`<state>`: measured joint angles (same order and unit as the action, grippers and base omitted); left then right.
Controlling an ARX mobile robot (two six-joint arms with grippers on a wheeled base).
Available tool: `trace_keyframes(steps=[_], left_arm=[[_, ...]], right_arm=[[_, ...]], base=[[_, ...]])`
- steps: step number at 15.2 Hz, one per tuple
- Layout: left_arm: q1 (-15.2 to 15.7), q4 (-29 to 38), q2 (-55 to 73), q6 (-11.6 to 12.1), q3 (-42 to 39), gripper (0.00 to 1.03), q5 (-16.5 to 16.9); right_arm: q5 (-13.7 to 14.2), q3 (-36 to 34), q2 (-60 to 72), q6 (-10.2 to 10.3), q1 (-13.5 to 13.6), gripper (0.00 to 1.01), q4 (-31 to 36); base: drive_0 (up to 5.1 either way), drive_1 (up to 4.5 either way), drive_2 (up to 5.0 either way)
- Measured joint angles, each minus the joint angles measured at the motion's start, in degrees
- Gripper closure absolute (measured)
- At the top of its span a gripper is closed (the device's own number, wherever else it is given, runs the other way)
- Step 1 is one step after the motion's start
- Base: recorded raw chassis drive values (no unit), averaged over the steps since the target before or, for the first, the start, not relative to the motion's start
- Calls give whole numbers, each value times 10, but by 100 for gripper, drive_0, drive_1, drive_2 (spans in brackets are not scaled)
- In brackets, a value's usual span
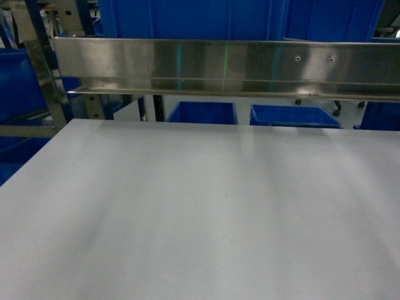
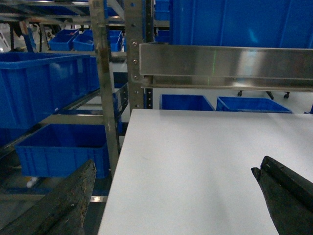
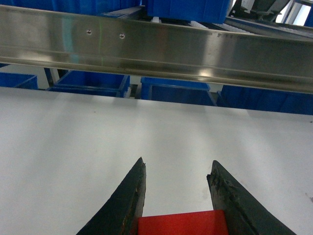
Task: Place magnetic block on left shelf second layer
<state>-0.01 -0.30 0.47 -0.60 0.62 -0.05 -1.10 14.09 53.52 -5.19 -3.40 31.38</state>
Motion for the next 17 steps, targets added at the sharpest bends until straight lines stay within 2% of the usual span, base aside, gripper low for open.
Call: trace_keyframes(steps=[17], left_arm=[[0, 1, 0, 0, 0, 5, 0]], right_arm=[[0, 0, 0, 0, 0, 67, 0]], base=[[-499, 234, 255]])
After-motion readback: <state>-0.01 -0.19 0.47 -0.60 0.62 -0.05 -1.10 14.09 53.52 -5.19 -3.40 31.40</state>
